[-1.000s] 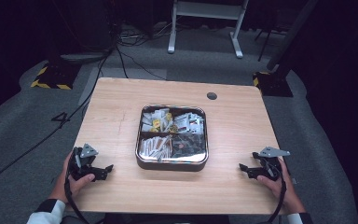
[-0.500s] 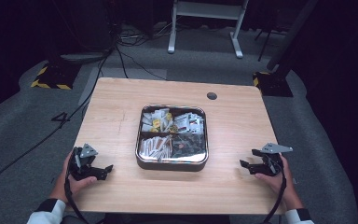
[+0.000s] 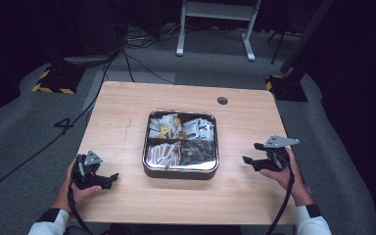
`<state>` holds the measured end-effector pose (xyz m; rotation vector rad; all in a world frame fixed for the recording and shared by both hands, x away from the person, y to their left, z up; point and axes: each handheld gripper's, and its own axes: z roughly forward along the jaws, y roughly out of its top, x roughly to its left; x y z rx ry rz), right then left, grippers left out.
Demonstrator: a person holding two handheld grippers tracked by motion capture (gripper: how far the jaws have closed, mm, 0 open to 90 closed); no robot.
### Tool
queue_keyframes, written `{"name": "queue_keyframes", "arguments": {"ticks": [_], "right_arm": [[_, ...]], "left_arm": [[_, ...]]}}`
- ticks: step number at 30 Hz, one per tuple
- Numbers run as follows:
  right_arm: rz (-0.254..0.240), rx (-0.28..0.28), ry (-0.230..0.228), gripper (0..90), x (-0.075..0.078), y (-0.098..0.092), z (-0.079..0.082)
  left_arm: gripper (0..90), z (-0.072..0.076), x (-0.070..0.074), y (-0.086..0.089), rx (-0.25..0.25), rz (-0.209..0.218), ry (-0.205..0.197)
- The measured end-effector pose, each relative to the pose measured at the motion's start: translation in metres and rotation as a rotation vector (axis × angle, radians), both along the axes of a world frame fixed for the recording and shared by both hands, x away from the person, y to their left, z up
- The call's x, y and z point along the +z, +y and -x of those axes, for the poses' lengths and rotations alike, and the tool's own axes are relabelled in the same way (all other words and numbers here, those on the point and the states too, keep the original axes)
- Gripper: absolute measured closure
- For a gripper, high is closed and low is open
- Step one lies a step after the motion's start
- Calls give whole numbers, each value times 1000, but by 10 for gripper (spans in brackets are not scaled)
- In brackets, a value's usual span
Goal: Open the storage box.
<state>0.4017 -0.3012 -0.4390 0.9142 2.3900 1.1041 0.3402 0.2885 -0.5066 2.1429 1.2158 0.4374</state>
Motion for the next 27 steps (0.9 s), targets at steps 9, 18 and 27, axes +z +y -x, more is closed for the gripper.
{"name": "queue_keyframes", "arguments": {"ticks": [9, 18, 27], "right_arm": [[13, 104, -42, 277, 29, 46, -18], [40, 218, -47, 300, 39, 104, -38], [72, 286, -8, 315, 32, 149, -51]], "left_arm": [[3, 0, 0, 0, -5, -2, 1], [1, -1, 0, 0, -8, 5, 1], [1, -1, 0, 1, -10, 4, 2]]}}
